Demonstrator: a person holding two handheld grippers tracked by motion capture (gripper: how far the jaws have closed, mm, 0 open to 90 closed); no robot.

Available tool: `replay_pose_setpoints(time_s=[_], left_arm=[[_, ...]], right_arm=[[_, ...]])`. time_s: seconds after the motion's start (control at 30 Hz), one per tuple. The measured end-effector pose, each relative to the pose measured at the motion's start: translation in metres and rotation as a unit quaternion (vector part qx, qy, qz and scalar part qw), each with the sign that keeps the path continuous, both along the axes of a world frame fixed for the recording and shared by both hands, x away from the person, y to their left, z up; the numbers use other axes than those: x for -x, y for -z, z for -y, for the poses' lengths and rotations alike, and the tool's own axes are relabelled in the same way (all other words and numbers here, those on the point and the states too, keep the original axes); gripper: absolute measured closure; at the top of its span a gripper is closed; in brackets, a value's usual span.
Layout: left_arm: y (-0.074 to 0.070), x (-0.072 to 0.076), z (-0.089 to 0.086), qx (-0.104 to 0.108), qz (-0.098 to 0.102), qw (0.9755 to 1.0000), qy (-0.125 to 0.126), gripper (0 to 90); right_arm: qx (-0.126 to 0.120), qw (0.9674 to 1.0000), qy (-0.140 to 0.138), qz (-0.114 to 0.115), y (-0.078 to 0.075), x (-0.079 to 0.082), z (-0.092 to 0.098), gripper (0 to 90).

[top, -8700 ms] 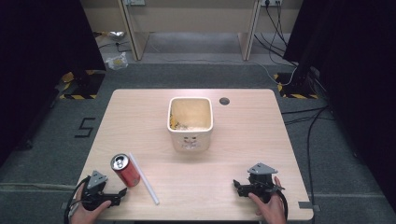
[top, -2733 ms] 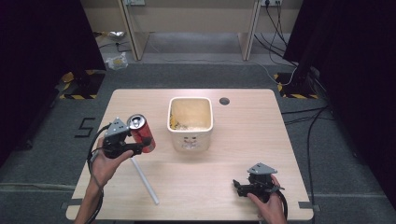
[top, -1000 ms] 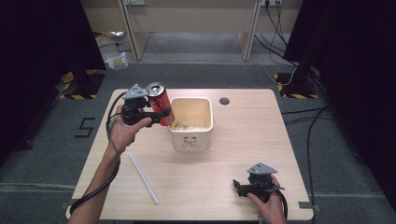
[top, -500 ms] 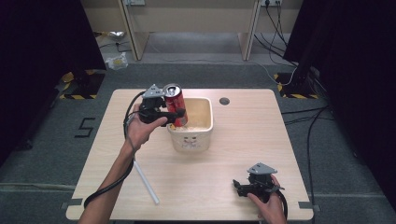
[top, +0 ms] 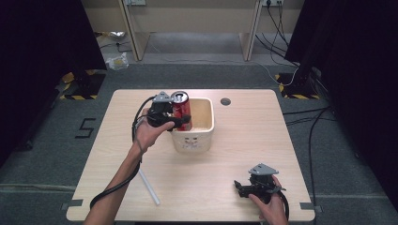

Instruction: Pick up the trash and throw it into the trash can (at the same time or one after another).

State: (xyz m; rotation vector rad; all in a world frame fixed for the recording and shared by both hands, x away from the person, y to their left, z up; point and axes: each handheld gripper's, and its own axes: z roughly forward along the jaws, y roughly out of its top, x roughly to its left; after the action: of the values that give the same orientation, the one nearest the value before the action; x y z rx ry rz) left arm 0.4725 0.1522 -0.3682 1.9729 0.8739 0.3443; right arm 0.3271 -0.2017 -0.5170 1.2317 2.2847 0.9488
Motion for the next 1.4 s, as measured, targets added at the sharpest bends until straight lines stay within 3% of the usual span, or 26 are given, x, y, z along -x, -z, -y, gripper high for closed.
replay_pose_setpoints(time_s=[0.47, 1.03, 1.4], left_arm=[[0.019, -0.003, 0.007, -0.044, -0.024, 0.9986, 0.015, 33.0], [0.021, -0.003, 0.004, -0.046, -0.037, 0.9982, 0.009, 32.4], [0.013, 0.0, -0.001, -0.029, -0.031, 0.9991, -0.002, 22.8]], right_arm=[[0.0, 1.0, -0.002, 0.003, 0.0, 0.0, 0.0, 9.4], [0.0, 1.0, -0.001, 0.001, 0.0, 0.0, 0.0, 9.4], [0.0, 1.0, -0.001, 0.002, 0.0, 0.0, 0.0, 9.4]])
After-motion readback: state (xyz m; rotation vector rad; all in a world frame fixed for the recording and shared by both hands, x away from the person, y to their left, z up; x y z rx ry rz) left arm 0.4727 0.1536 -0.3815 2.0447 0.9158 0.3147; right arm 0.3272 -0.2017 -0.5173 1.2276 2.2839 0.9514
